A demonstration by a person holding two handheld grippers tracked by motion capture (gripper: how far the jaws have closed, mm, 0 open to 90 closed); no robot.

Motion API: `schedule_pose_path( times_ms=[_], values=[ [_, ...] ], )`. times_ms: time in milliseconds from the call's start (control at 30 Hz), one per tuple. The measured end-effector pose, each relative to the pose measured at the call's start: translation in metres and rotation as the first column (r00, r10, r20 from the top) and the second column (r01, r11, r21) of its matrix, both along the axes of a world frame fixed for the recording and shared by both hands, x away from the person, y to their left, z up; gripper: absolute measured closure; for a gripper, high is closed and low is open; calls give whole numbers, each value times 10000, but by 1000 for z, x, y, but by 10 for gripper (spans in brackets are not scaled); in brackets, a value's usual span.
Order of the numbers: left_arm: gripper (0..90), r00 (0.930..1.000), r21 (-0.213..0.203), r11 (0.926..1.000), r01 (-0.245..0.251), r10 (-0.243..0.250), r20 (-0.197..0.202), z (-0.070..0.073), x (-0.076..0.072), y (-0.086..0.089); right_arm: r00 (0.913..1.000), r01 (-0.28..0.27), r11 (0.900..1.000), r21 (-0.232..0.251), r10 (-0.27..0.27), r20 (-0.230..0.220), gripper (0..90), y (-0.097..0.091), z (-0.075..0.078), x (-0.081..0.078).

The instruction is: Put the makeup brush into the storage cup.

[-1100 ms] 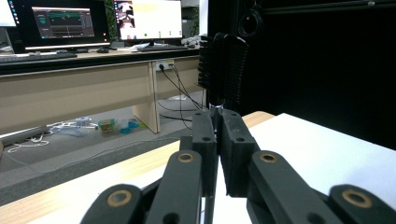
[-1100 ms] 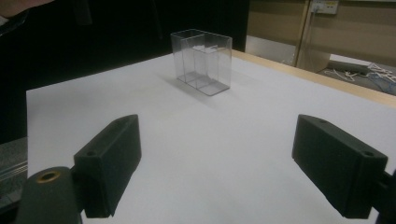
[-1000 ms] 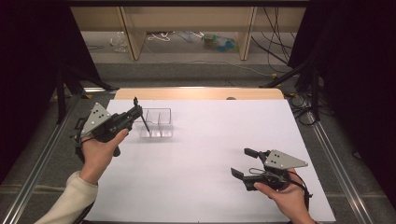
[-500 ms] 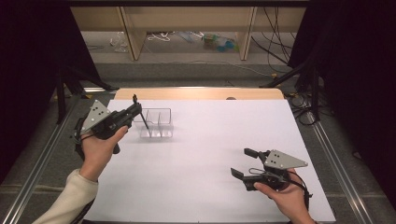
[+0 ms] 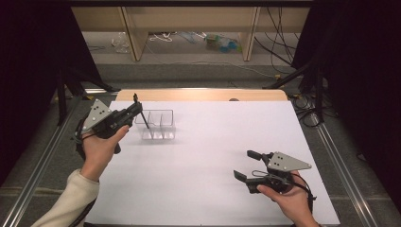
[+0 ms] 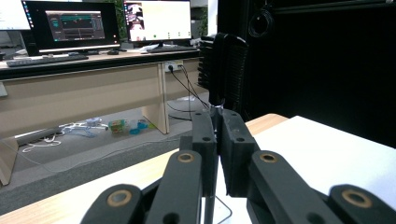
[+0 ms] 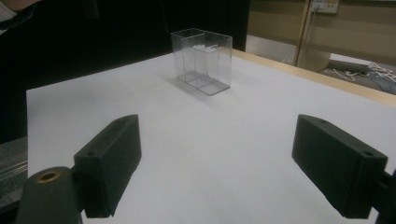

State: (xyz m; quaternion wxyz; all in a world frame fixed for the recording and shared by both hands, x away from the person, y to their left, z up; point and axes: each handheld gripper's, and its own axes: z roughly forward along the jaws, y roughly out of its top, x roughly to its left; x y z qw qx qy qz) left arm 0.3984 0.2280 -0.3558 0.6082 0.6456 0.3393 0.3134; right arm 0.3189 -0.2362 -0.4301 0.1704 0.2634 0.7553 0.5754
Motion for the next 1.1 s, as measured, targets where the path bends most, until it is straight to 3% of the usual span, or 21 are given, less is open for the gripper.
schedule_pose_path(
  times_ms=[400, 433, 567, 633, 867, 900, 967, 1033, 1100],
  values=[
    [852, 9999, -179, 9998, -125, 123, -102, 2, 5, 0, 10000, -70, 10000, 63, 70, -5, 169, 0, 0, 0],
    [852, 9999, -196, 9997, -134, 132, -106, 1, 6, 0, 9995, -78, 9999, 96, 81, -304, 169, 1, 0, -1],
    [852, 9999, -139, 9998, -138, 137, -99, 2, 7, 0, 9995, -65, 9999, 101, 68, -304, 168, 1, 0, -1],
    [852, 9998, 27, 9999, -159, 159, 154, 3, 9, 1, 10000, -61, 10000, 58, 61, 2, 169, 0, 0, 0],
    [852, 9997, 6, 9998, -192, 192, 176, 5, 12, 2, 10000, -54, 9999, 132, 53, 44, 169, 1, -1, 1],
    [852, 9997, -5, 9998, -190, 190, 183, 5, 13, 2, 9996, -94, 9998, 188, 99, -280, 168, 1, -1, -1],
    [852, 9996, -78, 9997, -215, 217, 156, 5, 13, 1, 10000, -25, 10000, -16, 25, -25, 169, 0, 0, 0],
    [852, 9996, -74, 9997, -214, 215, 158, 6, 13, 1, 9995, -69, 9999, 93, 71, -300, 169, 1, 0, -1],
    [852, 9996, -80, 9997, -228, 229, 152, 6, 13, 1, 9999, -33, 10000, 53, 34, -156, 168, 1, 0, 0]
  ],
)
